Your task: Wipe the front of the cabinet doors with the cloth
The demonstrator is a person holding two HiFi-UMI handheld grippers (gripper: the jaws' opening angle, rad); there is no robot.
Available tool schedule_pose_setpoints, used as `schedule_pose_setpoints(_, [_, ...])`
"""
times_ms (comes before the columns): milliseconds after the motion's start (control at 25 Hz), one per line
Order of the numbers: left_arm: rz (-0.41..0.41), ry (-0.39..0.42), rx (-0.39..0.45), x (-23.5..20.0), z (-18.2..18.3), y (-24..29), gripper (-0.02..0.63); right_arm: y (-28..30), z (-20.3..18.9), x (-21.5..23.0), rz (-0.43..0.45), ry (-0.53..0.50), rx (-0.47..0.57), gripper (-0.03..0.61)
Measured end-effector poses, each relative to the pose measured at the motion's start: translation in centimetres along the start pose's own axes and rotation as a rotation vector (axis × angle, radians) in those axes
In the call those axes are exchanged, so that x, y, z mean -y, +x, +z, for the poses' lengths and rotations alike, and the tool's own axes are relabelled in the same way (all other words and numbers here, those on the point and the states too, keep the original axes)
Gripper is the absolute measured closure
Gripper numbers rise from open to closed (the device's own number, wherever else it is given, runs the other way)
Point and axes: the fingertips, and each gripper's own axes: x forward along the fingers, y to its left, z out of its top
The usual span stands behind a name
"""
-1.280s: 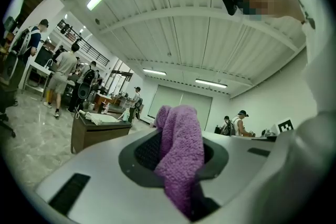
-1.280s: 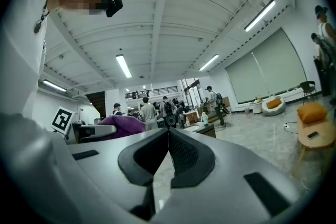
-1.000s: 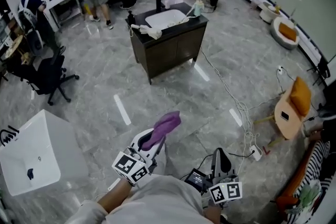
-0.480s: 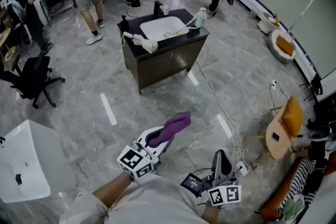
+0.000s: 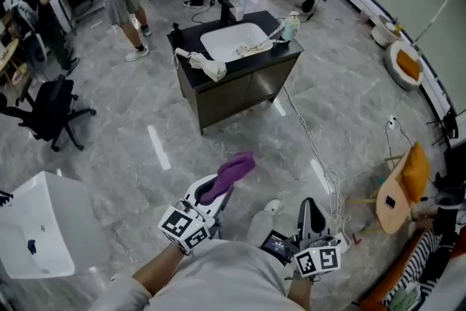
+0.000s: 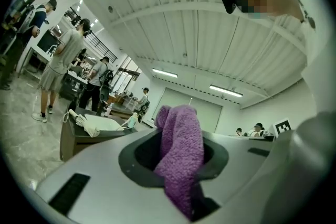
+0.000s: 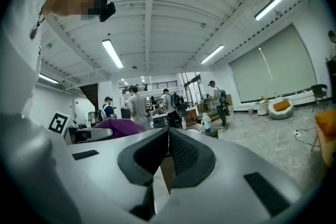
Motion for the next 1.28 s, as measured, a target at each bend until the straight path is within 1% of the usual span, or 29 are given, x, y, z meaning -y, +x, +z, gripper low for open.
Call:
schedule_pose_setpoints(160, [0.086, 0.020, 0.014, -1.6, 0.1, 3.3, 0.526, 5.1, 0.8, 3.3, 0.081, 0.000, 0.001, 0.552])
schedule_pose_setpoints(360, [0.196, 0.057, 0.069, -2.5, 0.6, 10.5, 0.526, 11.3, 2.0, 9.6, 0.202, -0.004, -0.011, 0.552])
schedule_pose_setpoints(440, [0.243, 0.056, 0.086, -2.2, 0.6, 14.1, 0.526, 13.2, 3.0, 12.7, 0.250, -0.003, -0.014, 0.552])
schedule_pose_setpoints(600, [0.295, 0.064, 0.136, -0.1, 0.7, 22.0, 0.526, 15.8, 5.3, 19.3, 0.342, -0.019, -0.029, 0.552])
schedule_pose_setpoints(720, [0.346, 0.015, 0.181, 0.7, 0.5, 26.6, 0.526, 17.6, 6.0, 24.8, 0.358, -0.028, -0.050, 0.552])
schedule_pose_setpoints(760, [0.352, 0.010, 0.184, 0.8, 0.5, 28.0, 0.526, 18.5, 6.2, 26.3, 0.356, -0.026, -0.049, 0.552])
schedule_pose_setpoints(920, [0.357, 0.096, 0.121, 1.4, -0.8, 31.7, 0.526, 21.2, 6.5, 30.5, 0.340, 0.001, -0.046, 0.552])
schedule_pose_setpoints(1000, [0.367, 0.098, 0.111, 0.9, -1.3, 33.0, 0.526, 22.8, 6.3, 31.7, 0.342, 0.009, -0.058, 0.552])
schedule_pose_setpoints(1120, [0.392, 0.087, 0.123, -1.4, -1.4, 34.7, 0.526, 25.8, 6.1, 32.3, 0.370, -0.014, -0.067, 0.552])
schedule_pose_setpoints(1280, [0.414, 0.026, 0.133, -5.2, -1.9, 37.2, 0.526, 29.6, 6.9, 32.8, 0.385, -0.053, -0.075, 0.552])
